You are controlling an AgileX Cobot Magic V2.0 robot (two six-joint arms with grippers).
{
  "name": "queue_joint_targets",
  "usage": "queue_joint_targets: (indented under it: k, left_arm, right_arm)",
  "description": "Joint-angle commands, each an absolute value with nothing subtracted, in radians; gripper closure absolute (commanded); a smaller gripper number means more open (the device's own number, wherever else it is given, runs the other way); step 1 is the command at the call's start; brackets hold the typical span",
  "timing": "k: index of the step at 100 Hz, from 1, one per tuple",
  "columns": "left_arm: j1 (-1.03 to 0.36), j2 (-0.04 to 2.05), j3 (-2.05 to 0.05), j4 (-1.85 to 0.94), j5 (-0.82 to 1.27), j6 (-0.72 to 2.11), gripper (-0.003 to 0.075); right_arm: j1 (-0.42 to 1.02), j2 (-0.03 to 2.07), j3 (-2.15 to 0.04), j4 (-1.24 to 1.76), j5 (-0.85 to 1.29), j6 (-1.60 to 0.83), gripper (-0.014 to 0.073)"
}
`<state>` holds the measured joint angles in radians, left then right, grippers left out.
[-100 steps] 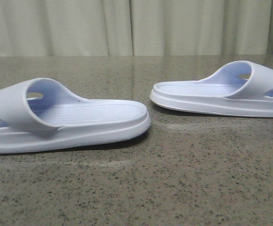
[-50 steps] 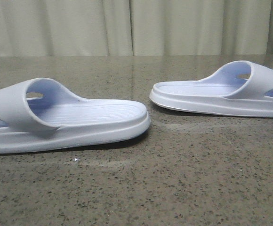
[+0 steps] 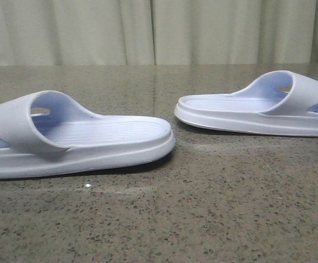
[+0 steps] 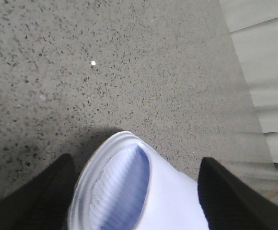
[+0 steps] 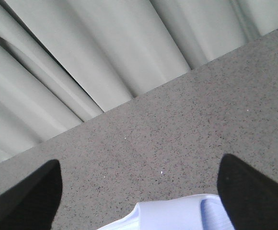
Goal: Insert blue slippers together front up
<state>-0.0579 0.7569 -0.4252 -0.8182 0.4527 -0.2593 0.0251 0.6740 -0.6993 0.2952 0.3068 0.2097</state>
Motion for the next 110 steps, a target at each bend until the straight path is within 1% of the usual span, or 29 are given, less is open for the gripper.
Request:
queue_joint_targets:
  k: [1,26,56,110]
  left_arm:
    - [-0.056,0.769,-0.450,-0.848,0.416,-0.267,0.0255]
    - [-0.056,0.838,-0.450,-0.861,0.441,-0.260,0.0255]
    - [-0.056,0.869,-0.450,-0.869,0.444,-0.253,0.0255]
    - [-0.056,0.933,-0.450,-0.988,0.449,-0.106,0.0255]
  right_arm:
    - [0.027,0.677,-0.736,0.302,0.220,0.205,0.0014]
    - [0.027,0.677,-0.736,0.302,0.200,0.205,0.0014]
    - [0.027,0.677,-0.736,0.302,0.190,0.205,0.0014]
    - [0.027,0.677,-0.736,0.302,0.177,0.205,0.0014]
